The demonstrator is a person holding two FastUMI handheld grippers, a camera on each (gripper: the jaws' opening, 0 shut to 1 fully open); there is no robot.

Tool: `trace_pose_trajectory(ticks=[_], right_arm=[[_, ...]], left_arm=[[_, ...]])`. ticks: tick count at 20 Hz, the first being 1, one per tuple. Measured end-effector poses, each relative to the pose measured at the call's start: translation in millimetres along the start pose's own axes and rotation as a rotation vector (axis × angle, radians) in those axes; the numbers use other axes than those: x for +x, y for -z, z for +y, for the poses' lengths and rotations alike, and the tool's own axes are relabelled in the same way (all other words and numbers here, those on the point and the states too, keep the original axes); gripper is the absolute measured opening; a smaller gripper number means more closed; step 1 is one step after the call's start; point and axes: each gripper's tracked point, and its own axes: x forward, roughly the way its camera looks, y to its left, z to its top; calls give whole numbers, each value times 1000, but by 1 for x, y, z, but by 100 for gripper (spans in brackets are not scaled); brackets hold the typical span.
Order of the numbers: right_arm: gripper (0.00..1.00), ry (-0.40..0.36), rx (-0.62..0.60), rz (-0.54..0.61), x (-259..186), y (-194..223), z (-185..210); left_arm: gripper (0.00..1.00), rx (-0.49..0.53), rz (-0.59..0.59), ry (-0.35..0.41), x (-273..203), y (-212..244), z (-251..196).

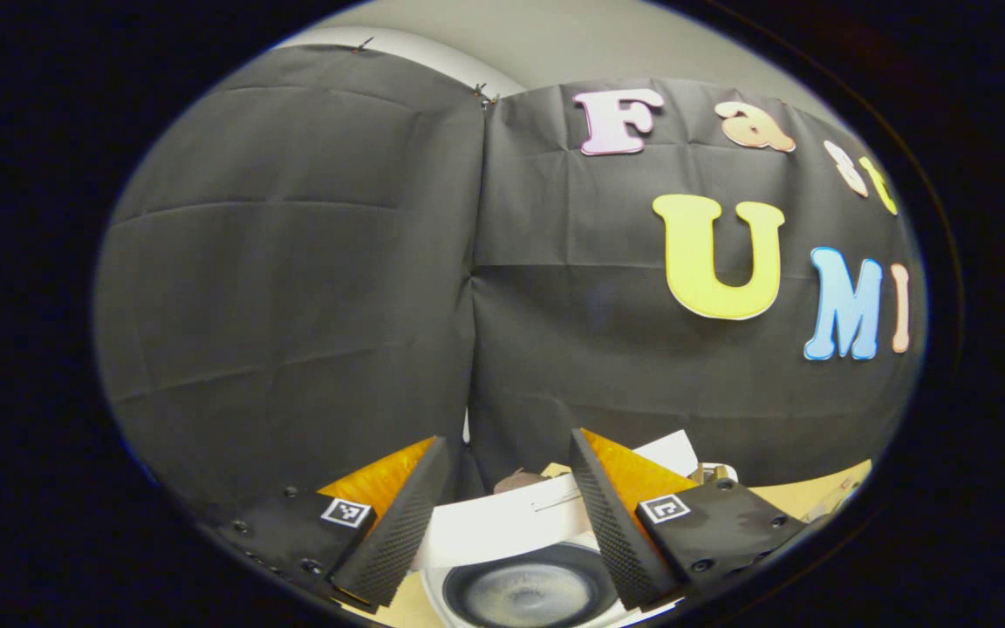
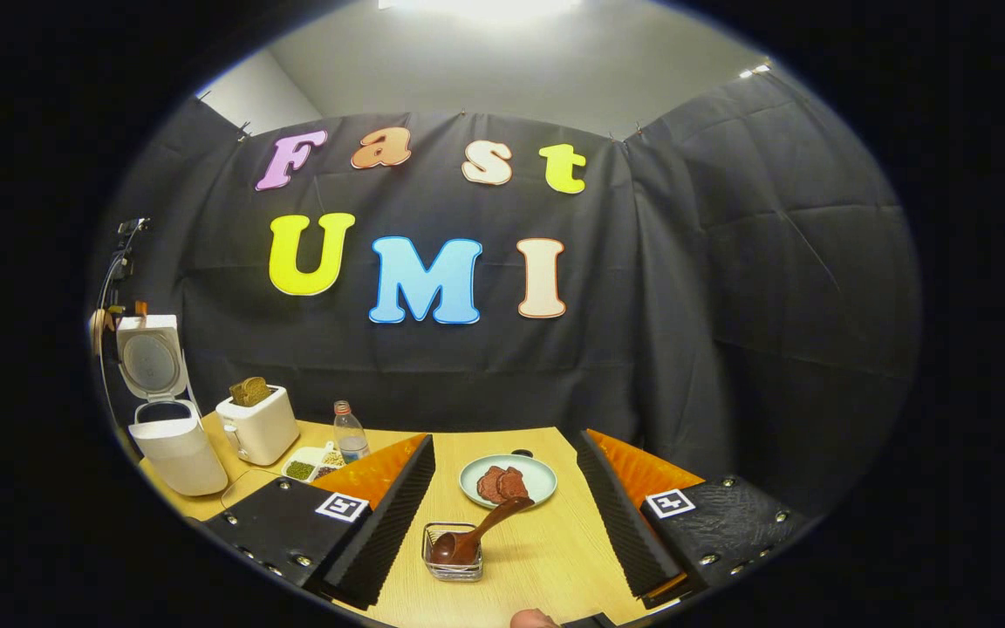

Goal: Close the left gripper, press the button to open the rice cooker; take a wooden spoon from the chopstick holder with the right hand, scoop a spoonful of rice and pour it into the rice cooker, then put the wooden spoon back into the chopstick holder.

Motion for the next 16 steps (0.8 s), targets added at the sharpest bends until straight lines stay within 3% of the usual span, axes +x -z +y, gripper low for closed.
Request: trace_pose_trajectory(ticks=[11,16], right_arm=[[100,-57,-17,14,9,8,-15],[100,-69,-17,29,14,14,-21]], left_arm=[[94,74,115,65,-49,69,-41],[96,45,155,64,-59,95,-49]])
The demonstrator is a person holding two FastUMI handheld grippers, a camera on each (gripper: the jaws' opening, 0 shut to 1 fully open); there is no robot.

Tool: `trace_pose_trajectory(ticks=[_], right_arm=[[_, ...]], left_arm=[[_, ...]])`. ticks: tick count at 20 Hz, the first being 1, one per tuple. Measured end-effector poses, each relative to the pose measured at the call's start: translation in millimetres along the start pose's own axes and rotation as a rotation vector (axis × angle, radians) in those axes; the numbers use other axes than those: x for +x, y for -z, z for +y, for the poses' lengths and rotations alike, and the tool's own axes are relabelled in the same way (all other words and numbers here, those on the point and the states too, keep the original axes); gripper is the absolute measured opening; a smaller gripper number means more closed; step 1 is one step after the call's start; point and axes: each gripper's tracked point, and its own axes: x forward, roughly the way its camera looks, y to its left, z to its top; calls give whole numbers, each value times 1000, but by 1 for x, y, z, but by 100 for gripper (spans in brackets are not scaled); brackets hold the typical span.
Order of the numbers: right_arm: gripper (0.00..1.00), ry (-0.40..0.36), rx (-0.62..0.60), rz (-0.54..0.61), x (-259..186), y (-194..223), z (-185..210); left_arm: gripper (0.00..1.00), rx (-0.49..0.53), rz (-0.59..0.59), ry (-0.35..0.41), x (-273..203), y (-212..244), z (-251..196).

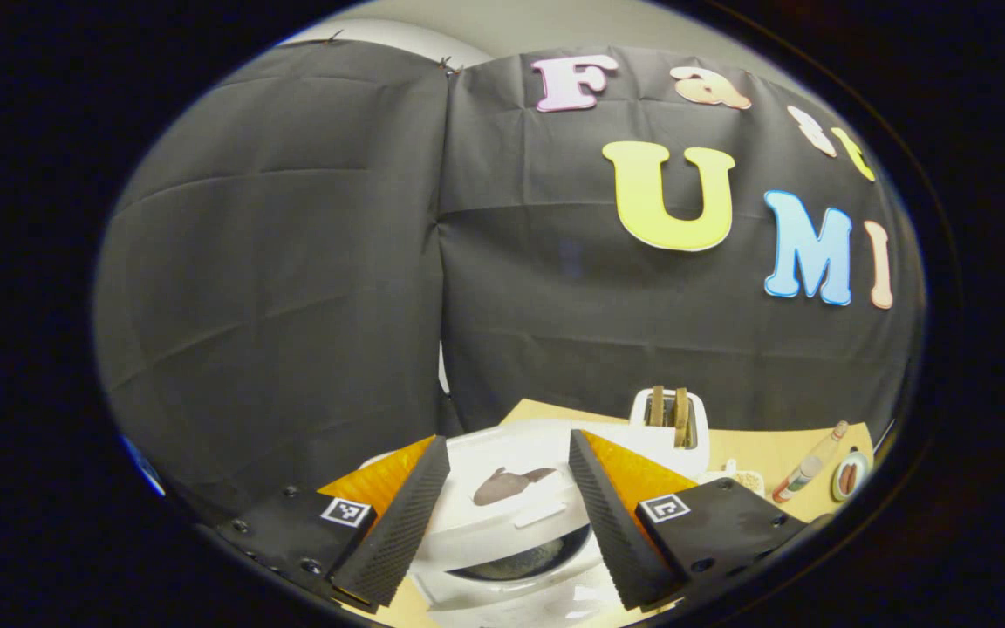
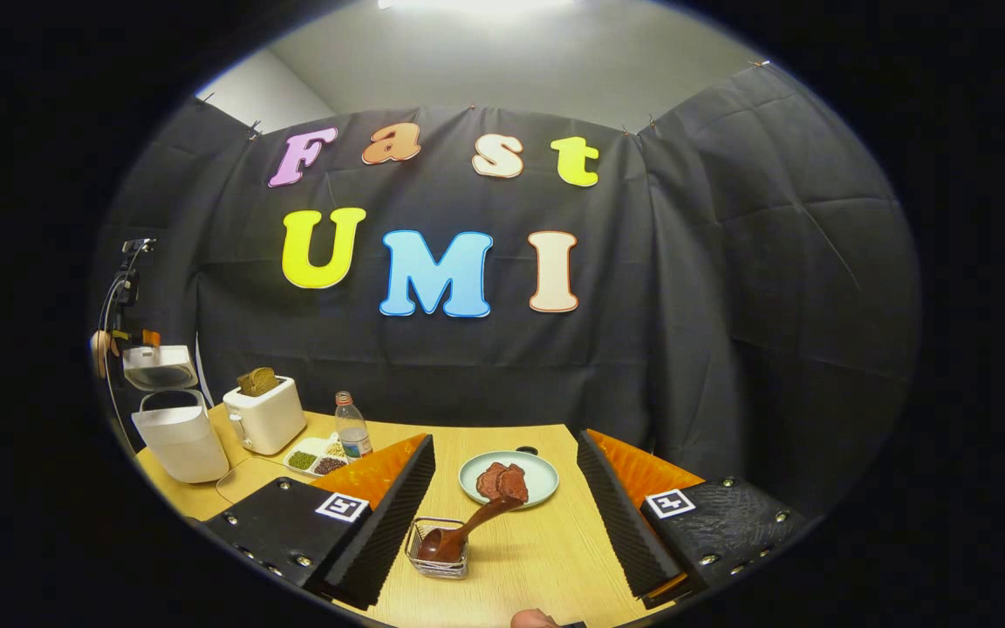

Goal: Close the left gripper, press the button to open the rice cooker; take a wooden spoon from the chopstick holder with the right hand, scoop a spoonful of rice and pour it into the rice cooker, then put the wooden spoon back into the chopstick holder.

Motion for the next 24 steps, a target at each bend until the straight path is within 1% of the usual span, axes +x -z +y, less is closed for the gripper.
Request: trace_pose_trajectory(ticks=[4,6,7,8,9,10,13,14,16,18,19,20,21,24], right_arm=[[100,-9,-16,-1,2,-1,-3],[100,-15,-22,-3,5,-2,-3],[100,-17,-22,-1,6,-1,-3],[100,-20,-21,0,7,-1,-2],[100,-25,-20,3,7,0,0],[100,-28,-20,5,8,1,0],[100,-34,-25,6,9,2,1],[100,-36,-23,9,9,2,2],[100,-39,-21,11,8,3,2],[100,-36,-21,12,10,5,0],[100,-34,-19,14,9,5,-1],[100,-32,-18,15,10,5,-1],[100,-30,-16,15,9,6,-2],[100,-24,-18,15,9,6,-4]], left_arm=[[96,2,32,9,-7,30,-6],[96,-14,61,14,-6,44,-10],[94,-22,71,15,-6,49,-12],[94,-23,75,15,-8,54,-13],[94,-17,78,14,-9,58,-15],[96,-9,81,13,-10,61,-16],[96,-3,109,15,-13,80,-18],[94,-2,124,17,-12,87,-19],[94,2,146,18,-12,99,-22],[99,11,157,18,-11,107,-24],[96,15,161,17,-11,110,-24],[96,19,166,17,-11,110,-25],[99,22,172,17,-14,115,-25],[97,25,171,16,-14,115,-25]])
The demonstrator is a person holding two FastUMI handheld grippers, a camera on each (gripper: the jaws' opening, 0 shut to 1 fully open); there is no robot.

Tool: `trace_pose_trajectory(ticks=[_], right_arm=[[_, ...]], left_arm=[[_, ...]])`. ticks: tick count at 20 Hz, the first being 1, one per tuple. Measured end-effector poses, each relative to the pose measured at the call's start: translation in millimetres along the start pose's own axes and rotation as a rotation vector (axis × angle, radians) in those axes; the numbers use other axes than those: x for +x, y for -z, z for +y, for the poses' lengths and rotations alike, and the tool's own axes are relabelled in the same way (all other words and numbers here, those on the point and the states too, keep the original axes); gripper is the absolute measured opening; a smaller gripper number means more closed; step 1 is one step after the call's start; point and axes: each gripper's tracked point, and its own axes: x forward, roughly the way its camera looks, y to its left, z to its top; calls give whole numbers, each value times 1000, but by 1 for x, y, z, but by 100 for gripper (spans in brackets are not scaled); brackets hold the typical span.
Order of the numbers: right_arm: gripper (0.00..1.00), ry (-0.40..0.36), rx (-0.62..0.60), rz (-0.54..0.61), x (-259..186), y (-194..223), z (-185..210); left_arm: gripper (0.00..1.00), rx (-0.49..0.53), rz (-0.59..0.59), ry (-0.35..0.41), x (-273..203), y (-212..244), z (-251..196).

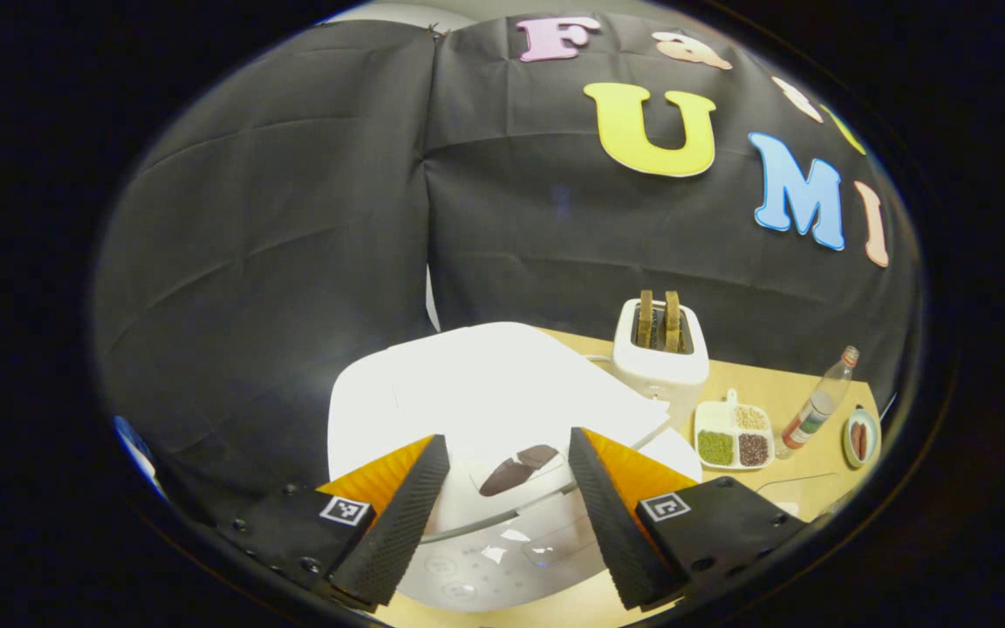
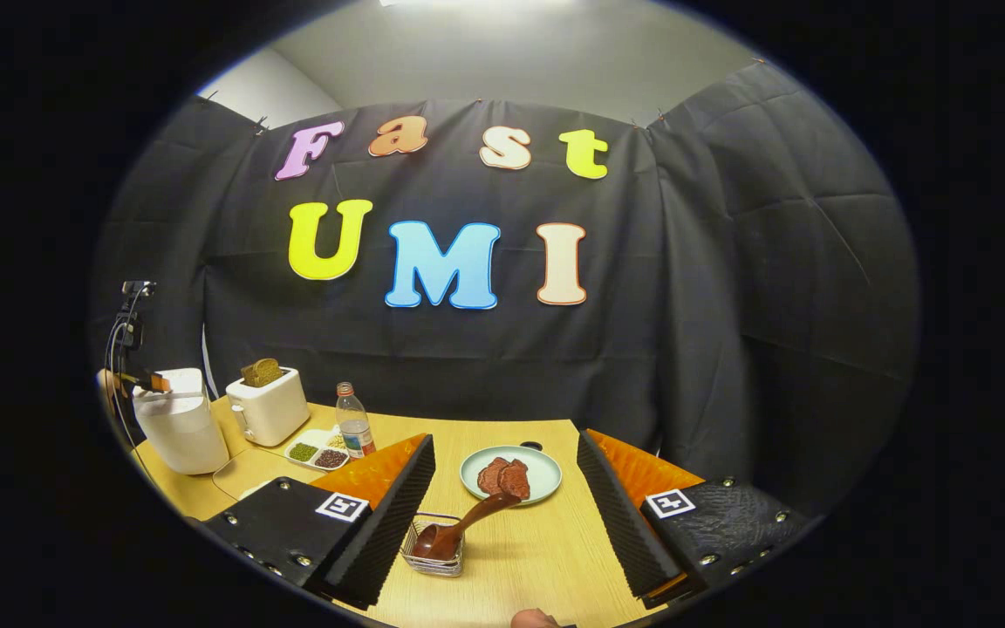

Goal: Close the left gripper, press the button to open the rice cooker; take a wooden spoon from the chopstick holder with the right hand, scoop a spoonful of rice and pour it into the rice cooker, then put the wooden spoon back into the chopstick holder.

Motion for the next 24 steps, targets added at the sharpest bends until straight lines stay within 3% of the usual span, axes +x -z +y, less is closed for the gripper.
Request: trace_pose_trajectory(ticks=[6,7,12,18,24], right_arm=[[100,16,-1,3,-4,2,-5],[100,21,-1,2,-5,1,-6],[100,42,5,8,-11,5,-10],[100,14,14,-18,-14,-5,-3],[100,-44,-11,-90,-15,-26,1]], left_arm=[[99,27,20,6,7,8,-3],[96,22,17,7,7,7,-3],[98,-26,25,46,8,9,-6],[96,43,-16,72,4,3,-9],[98,62,-269,74,-73,-59,-32]])
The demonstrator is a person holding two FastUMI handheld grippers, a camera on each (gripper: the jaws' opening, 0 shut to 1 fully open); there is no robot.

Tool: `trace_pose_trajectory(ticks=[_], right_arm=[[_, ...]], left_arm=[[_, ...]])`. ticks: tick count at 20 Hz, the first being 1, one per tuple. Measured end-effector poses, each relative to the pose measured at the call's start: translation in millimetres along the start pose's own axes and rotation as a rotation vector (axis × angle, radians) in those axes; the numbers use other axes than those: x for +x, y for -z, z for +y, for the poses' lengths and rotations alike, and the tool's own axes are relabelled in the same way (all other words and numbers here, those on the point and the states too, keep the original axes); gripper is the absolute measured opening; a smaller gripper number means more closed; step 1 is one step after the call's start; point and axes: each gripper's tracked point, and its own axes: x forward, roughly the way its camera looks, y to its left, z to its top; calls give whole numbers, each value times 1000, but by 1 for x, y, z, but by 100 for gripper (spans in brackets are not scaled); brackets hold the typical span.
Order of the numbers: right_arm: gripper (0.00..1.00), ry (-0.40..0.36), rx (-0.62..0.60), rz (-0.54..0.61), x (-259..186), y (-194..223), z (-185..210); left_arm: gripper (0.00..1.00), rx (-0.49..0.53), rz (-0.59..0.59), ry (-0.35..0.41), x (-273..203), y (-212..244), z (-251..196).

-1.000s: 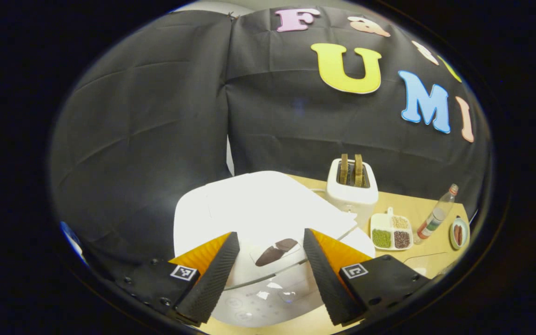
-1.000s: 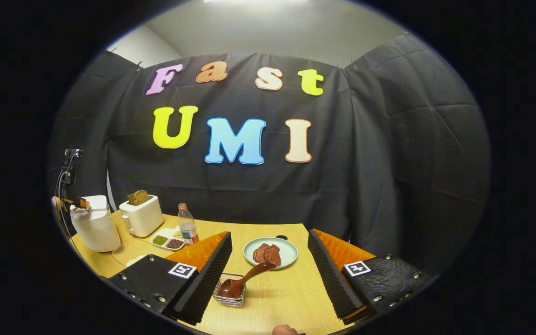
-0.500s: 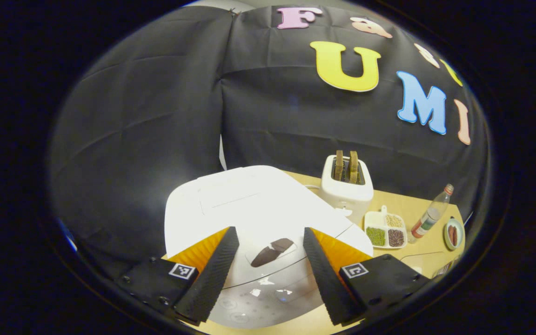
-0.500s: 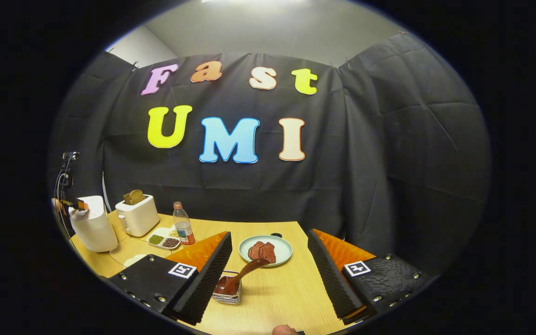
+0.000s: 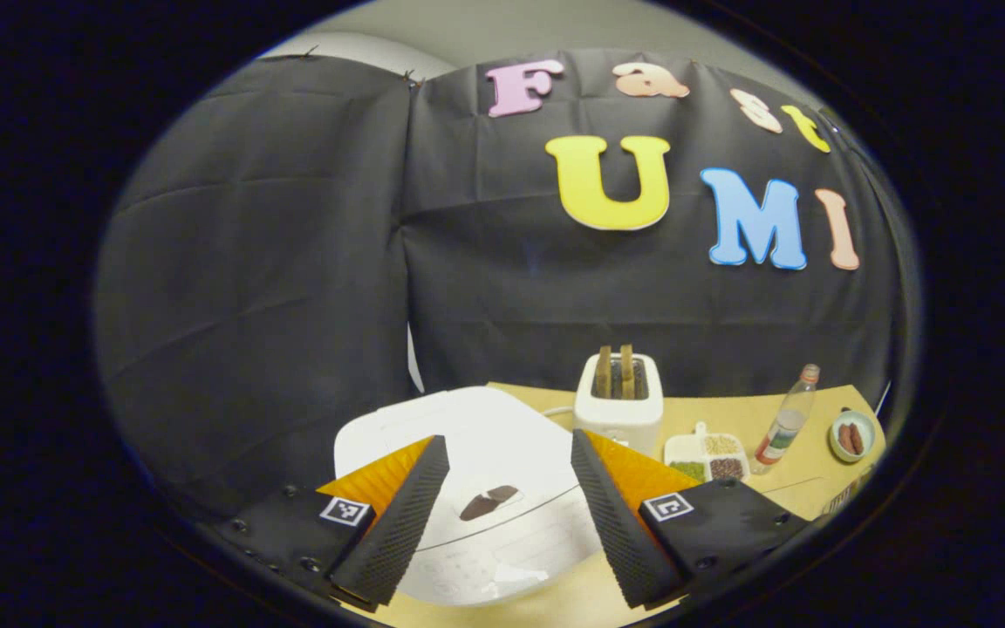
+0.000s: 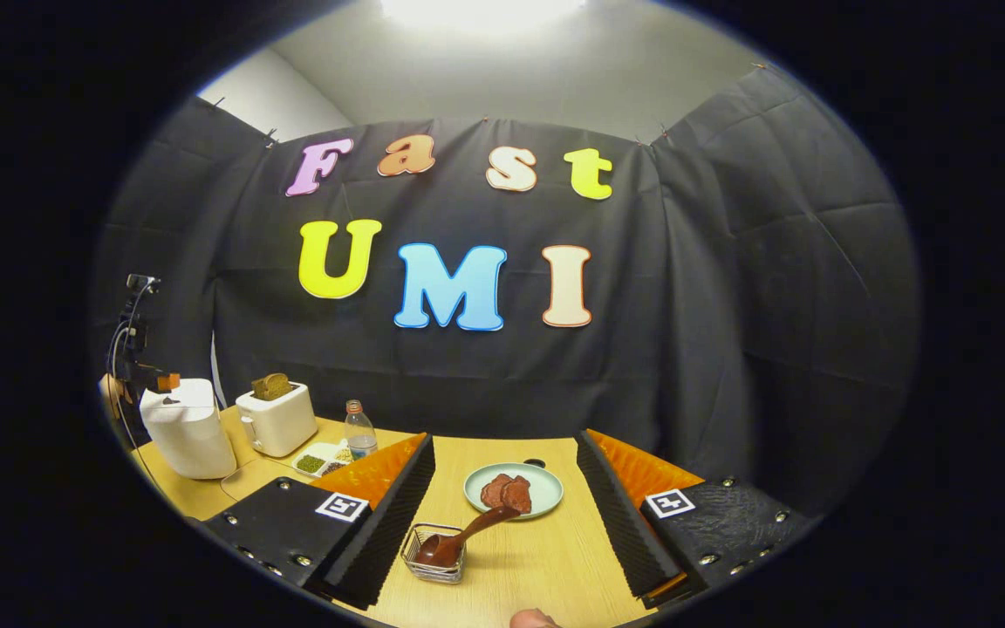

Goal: Close the left gripper, press the button to open the rice cooker; take a wooden spoon from the chopstick holder with the right hand, scoop a spoonful of rice and pour it into the rice cooker, then put the wooden spoon back into the chopstick holder.

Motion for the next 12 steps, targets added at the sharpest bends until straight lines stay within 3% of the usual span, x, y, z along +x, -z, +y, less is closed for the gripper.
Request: trace_pose_trajectory(ticks=[4,5,8,12], right_arm=[[97,-72,-28,-64,-8,-14,20],[97,-86,-38,-83,-13,-21,26],[100,-106,-36,-144,-27,-40,43],[99,-114,3,-183,-47,-52,71]], left_arm=[[94,-8,-182,36,-71,-51,-35],[98,-3,-219,46,-90,-60,-42],[94,12,-289,113,-137,-81,-70],[98,28,-373,188,-199,-103,-87]])
